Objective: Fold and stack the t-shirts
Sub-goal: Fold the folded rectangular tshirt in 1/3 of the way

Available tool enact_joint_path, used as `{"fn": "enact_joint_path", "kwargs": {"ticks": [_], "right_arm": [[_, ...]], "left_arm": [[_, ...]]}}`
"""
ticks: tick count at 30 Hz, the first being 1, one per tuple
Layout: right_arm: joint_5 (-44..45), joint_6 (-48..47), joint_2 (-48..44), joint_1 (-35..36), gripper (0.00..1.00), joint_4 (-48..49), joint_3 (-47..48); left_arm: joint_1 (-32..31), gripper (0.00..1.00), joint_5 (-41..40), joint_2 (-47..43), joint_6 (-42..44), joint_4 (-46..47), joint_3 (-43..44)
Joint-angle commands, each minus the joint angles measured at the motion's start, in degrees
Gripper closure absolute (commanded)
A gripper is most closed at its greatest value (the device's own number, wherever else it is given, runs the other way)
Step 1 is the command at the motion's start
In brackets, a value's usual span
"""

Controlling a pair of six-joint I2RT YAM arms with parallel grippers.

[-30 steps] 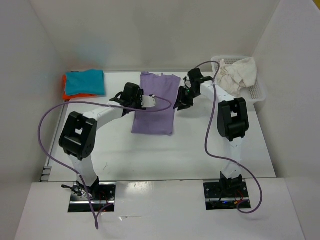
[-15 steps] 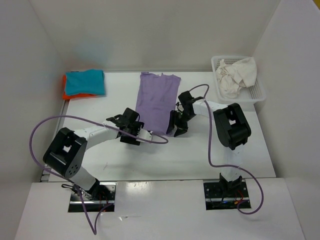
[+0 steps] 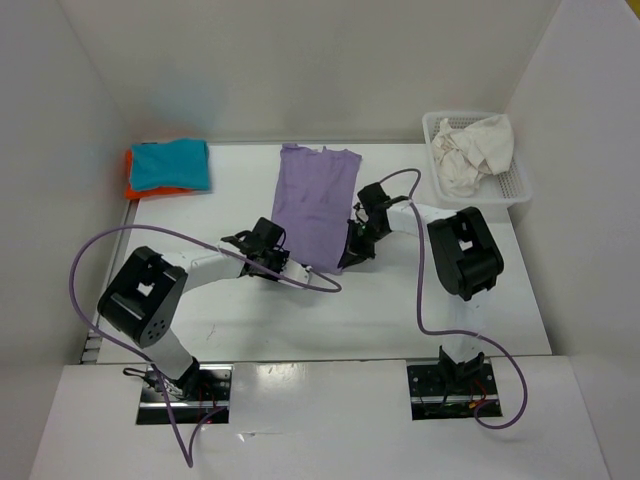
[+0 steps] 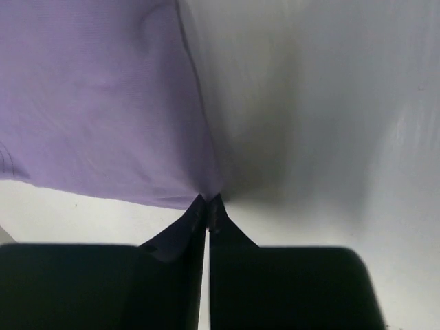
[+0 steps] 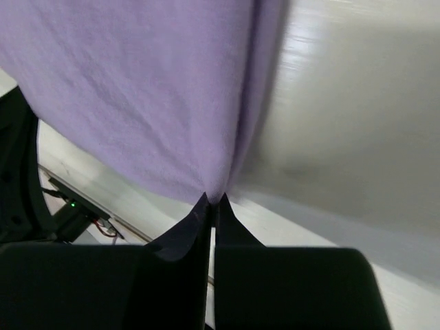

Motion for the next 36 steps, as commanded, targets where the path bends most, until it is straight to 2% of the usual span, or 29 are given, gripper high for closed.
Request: {"fn": "enact_joint_path", "kwargs": {"ticks": [1,5,10,11,13,14,15,16,18,22,26,31,36], "right_arm": [[-0.53,-1.35,-1.80,-3.23,1.00,0.14,-2.53],[0.17,-2.85,-3.74,-5.36,1.00,-1.00,-5.17],[-4.22,-5.74,-4.27,-5.36,0.98,-2.14,-6.31],[-4.22,-5.75,-4.97,-4.57,0.96,-2.15,-6.84],[-4.22,-6.37,-6.72,-3.78,0.79,-3.90,-7.62],[-3.61,-6.37,-8.21,-3.08,0.68,-3.91,-8.76],[-3.61,-6.37,-9.10,-3.07,0.55,-4.69,-9.56],[-3.61,-6.37,-9.98,-3.07,0.53,-4.70,-10.44],[-3.08,-6.37,-12.43,-3.07,0.51,-4.70,-12.72],[-1.85,-5.05,-14.47,-2.55,0.49,-3.92,-15.10],[-1.85,-3.91,-11.57,-1.41,0.49,-1.89,-14.58],[-2.38,-3.38,-8.23,-1.40,0.48,-1.18,-11.76],[-2.38,-3.38,-6.21,-0.88,0.48,-0.49,-10.44]], "left_arm": [[-0.22,1.00,2.50,0.79,0.19,-1.05,0.27],[-0.22,1.00,1.71,-1.21,0.19,-4.99,-1.66],[-4.43,1.00,1.71,-4.56,-3.85,-10.53,-2.72],[-5.40,1.00,1.71,-4.57,-4.99,-11.24,-2.72],[-8.56,0.96,1.71,-5.09,-8.24,-14.05,-2.72],[-9.61,0.79,1.71,-5.09,-9.56,-14.93,-2.20],[-10.58,0.56,1.71,-5.09,-10.87,-16.33,-2.19],[-11.37,0.45,1.71,-5.09,-13.58,-16.34,-2.19],[-11.91,0.37,0.93,-5.62,-15.54,-16.87,-2.19],[-11.91,0.36,-0.40,-5.62,-17.30,-17.57,-3.42],[-11.91,0.35,-4.51,-4.93,-17.83,-9.87,-4.04],[-11.91,0.35,-6.55,-2.37,-15.82,-6.15,-3.42],[-11.91,0.45,-6.37,-1.05,-14.23,-6.24,-2.89]]}}
